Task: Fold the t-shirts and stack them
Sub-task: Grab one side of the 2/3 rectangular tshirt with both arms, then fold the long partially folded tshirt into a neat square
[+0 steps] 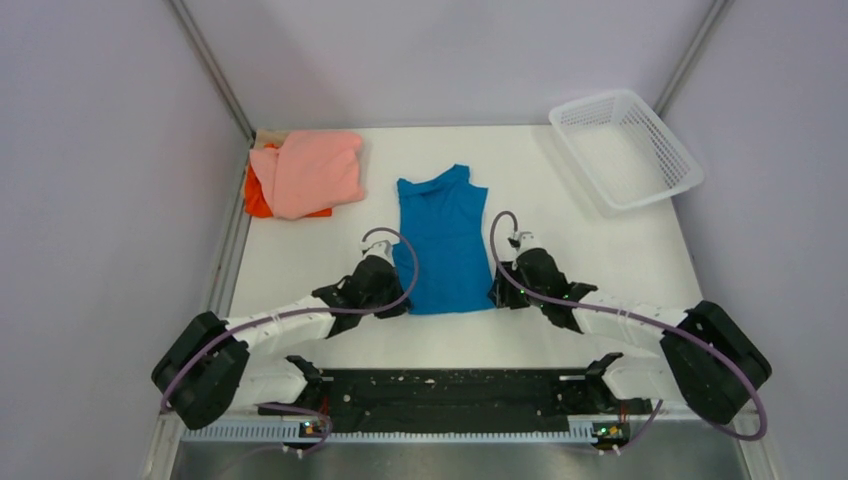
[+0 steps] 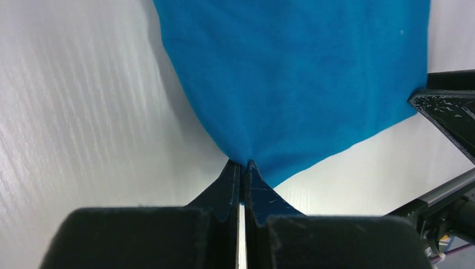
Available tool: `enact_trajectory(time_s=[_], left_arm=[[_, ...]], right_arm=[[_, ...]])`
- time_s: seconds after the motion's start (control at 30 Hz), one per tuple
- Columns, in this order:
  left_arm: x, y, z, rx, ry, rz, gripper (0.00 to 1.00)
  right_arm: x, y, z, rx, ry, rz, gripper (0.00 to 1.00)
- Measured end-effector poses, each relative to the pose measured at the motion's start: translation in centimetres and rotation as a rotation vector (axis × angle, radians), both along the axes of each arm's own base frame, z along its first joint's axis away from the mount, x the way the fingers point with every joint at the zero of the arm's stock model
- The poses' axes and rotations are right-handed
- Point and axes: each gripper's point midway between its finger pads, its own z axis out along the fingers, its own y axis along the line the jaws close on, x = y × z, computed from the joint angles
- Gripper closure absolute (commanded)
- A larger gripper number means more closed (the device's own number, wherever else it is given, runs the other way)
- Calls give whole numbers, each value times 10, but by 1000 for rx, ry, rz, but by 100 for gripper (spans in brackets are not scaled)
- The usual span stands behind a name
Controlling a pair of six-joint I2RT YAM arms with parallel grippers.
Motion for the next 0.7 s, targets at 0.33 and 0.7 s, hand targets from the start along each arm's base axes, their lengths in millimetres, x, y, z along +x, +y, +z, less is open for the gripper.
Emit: enact_trajectory(time_s=[0.33, 0.7], left_arm=[[-7, 6, -9, 13, 24, 12, 100], [-14, 15, -4, -2, 11, 35, 100]], right_arm=[[-4, 15, -13, -5, 42, 34, 63], [-44, 41, -19, -18, 106, 111, 100]])
